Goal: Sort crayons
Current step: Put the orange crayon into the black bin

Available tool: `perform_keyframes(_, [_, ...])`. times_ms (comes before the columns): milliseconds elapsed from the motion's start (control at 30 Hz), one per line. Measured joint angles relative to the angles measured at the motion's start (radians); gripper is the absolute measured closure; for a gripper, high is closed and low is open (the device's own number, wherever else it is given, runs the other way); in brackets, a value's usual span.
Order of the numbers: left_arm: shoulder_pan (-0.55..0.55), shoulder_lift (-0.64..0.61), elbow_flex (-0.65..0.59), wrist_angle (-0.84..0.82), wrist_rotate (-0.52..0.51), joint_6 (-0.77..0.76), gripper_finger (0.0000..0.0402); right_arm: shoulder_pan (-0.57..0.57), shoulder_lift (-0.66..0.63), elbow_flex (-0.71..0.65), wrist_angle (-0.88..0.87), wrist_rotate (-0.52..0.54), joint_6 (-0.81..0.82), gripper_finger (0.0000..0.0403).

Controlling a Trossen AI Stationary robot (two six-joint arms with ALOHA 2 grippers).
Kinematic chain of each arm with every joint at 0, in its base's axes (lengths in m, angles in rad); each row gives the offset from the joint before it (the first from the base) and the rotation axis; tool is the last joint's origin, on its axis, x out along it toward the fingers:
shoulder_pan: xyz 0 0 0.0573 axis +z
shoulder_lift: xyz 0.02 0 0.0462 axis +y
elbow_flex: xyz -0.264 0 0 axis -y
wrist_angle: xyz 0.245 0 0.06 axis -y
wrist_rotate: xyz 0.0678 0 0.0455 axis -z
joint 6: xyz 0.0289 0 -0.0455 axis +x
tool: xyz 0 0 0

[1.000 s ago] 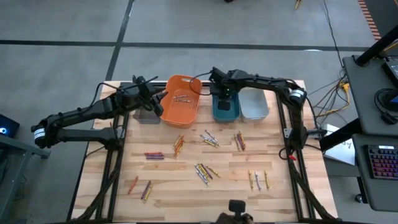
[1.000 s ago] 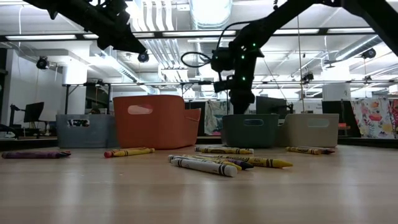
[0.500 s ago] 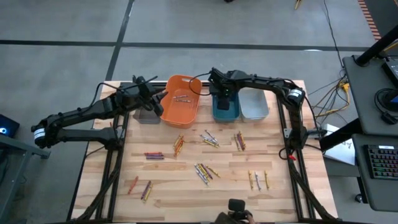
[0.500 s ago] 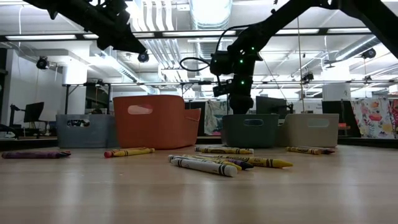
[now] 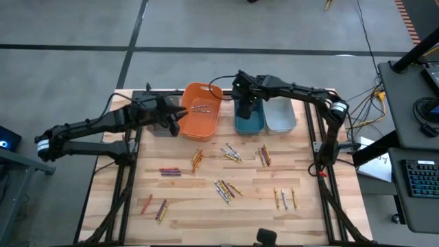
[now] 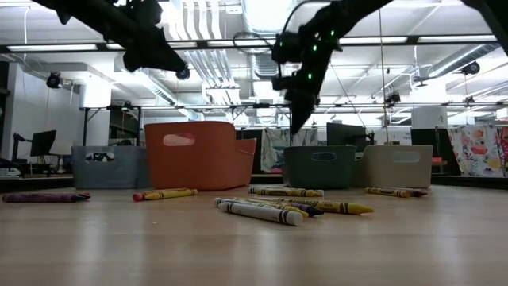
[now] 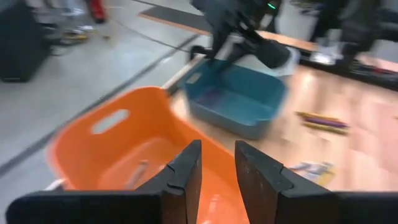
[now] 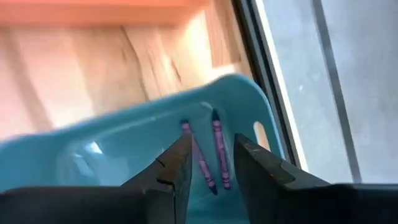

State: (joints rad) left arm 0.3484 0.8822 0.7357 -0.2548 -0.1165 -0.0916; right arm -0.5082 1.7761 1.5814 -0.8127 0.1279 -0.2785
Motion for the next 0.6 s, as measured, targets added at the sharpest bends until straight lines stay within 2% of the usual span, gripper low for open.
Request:
perform_keyframes(100, [-0.032, 0.0, 0.0, -0.007, 0.055, -0.018, 0.0322, 0.039, -0.045, 0.0, 0.001, 0.0, 0.038, 0.0303])
perform_keyframes(267, [-0.096, 0.0, 0.0, -0.067, 0.077, -0.097, 0.0322, 0.12, -0.115, -0.007, 0.013, 0.001, 0.087, 0.031])
perform_keyframes(433, [-0.179, -0.001, 0.0, -0.131, 0.077, -0.256, 0.0322, 0.204, -0.172, -0.029, 0.038, 0.002, 0.122, 0.0306])
perform_keyframes(600, [-0.31, 0.005, 0.0, -0.2, 0.077, -0.464, 0.0322, 0.278, -0.215, -0.068, 0.075, 0.003, 0.123, 0.0302])
